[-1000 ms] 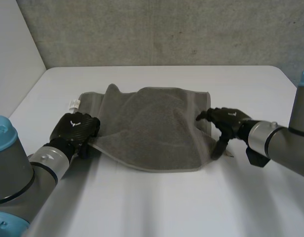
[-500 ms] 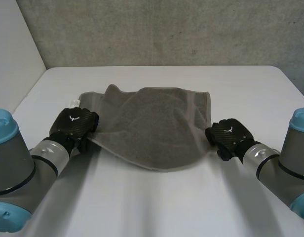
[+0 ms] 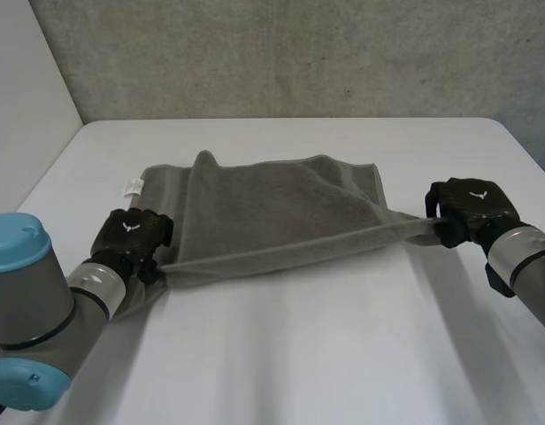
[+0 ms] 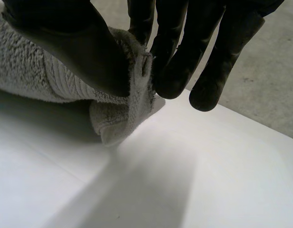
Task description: Fold the towel.
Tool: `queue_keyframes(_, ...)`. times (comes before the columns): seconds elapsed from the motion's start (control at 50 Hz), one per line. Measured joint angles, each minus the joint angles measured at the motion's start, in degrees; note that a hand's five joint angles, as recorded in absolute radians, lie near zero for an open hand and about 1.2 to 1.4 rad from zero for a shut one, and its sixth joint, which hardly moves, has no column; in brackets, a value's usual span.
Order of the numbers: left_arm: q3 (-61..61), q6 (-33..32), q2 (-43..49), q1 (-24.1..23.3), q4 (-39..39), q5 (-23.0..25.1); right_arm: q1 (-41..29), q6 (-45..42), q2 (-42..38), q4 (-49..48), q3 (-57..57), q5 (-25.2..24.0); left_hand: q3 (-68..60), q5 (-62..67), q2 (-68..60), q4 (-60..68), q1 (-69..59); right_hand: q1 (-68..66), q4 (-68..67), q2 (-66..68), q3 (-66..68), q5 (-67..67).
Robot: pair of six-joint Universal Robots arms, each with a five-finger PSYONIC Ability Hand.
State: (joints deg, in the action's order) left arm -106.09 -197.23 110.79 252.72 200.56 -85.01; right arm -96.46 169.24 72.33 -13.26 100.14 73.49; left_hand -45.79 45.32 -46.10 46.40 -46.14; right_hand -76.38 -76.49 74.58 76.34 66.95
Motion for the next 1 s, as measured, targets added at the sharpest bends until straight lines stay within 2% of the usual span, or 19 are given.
queue_keyframes(0.22,-0.08,-0.04,2.23,-0.02,0.04,-0.34,1.93,1.35,0.52,0.14,-0.11,0.53,2.65,-2.76,2.31,-2.74,2.52,0.0,0.0,0.0,0.0,-0.01)
queue_keyframes(0.54,-2.19,-0.25,0.44,-0.53,-0.07,-0.45,6.61,3.06,4.2,0.07,-0.52,1.42,2.04,-2.06,1.9,-2.3,2.13,-0.17,-0.01,0.01,0.0,-0.01)
queue_keyframes(0.6,-3.09,-0.48,-0.48,-0.73,-0.1,-0.45,6.69,3.09,4.45,0.12,-0.45,1.41,-7.79,7.94,-7.26,7.4,-7.8,-0.17,-0.01,0.01,0.0,0.0)
queue_keyframes(0.66,-3.76,-0.66,-1.09,-0.8,-0.23,-0.29,6.64,3.07,5.0,0.15,-0.35,1.4,-33.7,33.29,-32.94,33.68,-33.15,-0.17,-0.01,0.01,0.0,-0.01)
queue_keyframes(0.68,-3.91,-0.72,-1.23,-0.79,-0.31,-0.2,6.62,3.05,5.32,0.19,-0.36,1.38,-38.91,37.78,-38.33,38.55,-36.26,-0.17,-0.01,0.01,0.0,-0.01)
queue_keyframes(0.82,-3.57,-1.01,-4.53,-0.31,-1.71,0.21,6.59,2.47,9.04,3.44,-2.08,0.7,-41.96,38.94,-39.97,40.34,-36.26,-0.18,-0.01,0.01,0.0,-0.01)
queue_keyframes(0.92,-2.52,-1.07,-12.54,0.49,-4.94,0.36,7.0,-0.02,12.55,11.34,-6.48,-0.98,-42.03,38.93,-39.97,40.34,-36.26,-0.18,-0.01,0.01,0.01,-0.01)
queue_keyframes(1.0,-1.73,-1.13,-20.4,0.97,-8.81,0.6,8.83,-7.48,14.45,20.47,-9.89,-3.94,-42.08,38.93,-39.97,40.34,-36.26,-0.18,-0.01,0.01,0.01,-0.01)
